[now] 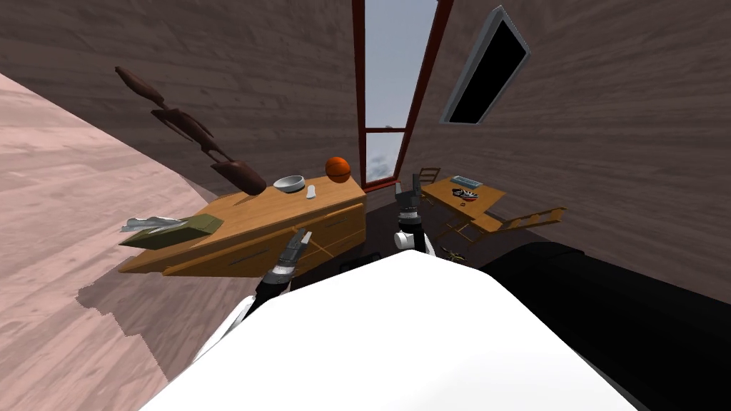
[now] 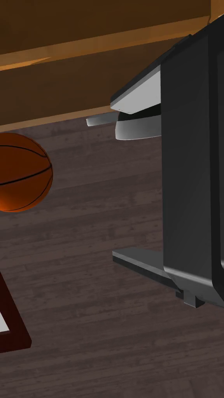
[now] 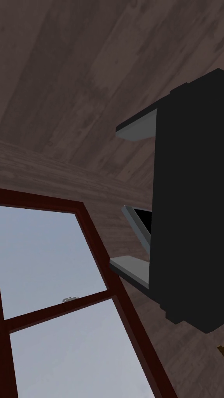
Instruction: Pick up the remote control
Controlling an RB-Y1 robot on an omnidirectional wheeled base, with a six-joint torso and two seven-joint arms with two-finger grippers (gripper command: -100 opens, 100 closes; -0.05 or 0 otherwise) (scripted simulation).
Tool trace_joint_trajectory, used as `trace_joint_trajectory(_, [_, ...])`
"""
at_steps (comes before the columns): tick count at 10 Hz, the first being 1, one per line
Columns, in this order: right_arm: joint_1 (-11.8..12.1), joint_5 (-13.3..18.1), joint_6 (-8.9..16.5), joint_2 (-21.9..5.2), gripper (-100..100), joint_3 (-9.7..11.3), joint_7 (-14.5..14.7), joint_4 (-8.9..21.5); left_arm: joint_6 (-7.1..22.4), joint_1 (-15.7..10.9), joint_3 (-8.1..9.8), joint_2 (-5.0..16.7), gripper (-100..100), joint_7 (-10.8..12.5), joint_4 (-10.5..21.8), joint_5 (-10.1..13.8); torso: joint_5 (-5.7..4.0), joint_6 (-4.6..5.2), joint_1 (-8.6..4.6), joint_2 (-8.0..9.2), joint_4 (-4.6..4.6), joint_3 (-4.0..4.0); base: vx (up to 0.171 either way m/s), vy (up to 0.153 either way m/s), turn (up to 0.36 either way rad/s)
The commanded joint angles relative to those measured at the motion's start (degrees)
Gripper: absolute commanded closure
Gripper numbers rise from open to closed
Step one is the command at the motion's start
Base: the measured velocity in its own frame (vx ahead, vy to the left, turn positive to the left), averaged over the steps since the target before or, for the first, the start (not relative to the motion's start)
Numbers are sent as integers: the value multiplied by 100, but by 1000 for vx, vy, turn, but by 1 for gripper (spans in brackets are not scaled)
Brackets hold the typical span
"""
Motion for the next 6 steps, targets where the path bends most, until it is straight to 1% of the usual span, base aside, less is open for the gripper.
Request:
trace_joint_trajectory(1, [0,0,0,0,0,0,0,0,-138,-19,-44,286,-100,130,286,-2,0,0,0,0,0,0,-66,-38,-110])
trace_joint_trajectory(2, [1,0,0,0,0,0,0,0,-138,-19,-44,355,-100,130,289,-2,-1,-4,0,0,1,1,-33,-16,11])
trace_joint_trajectory(3, [1,0,0,0,0,-1,0,0,-298,-21,-206,586,-100,337,542,-52,0,-4,6,-8,-1,-4,-54,-38,-205])
trace_joint_trajectory(4, [0,0,0,0,0,0,0,0,-298,-21,-206,773,-100,337,634,-52,-1,0,-1,-4,-1,-2,-70,-43,-115])
trace_joint_trajectory(5, [1,0,0,0,0,0,0,0,-298,-21,-206,775,-100,337,644,-52,-1,-4,-2,0,0,1,-42,-27,11])
trace_joint_trajectory(6, [1,0,0,0,0,-1,0,0,-466,-24,-376,1027,-100,554,862,-103,-1,-5,2,-6,0,-2,-64,-63,-232])
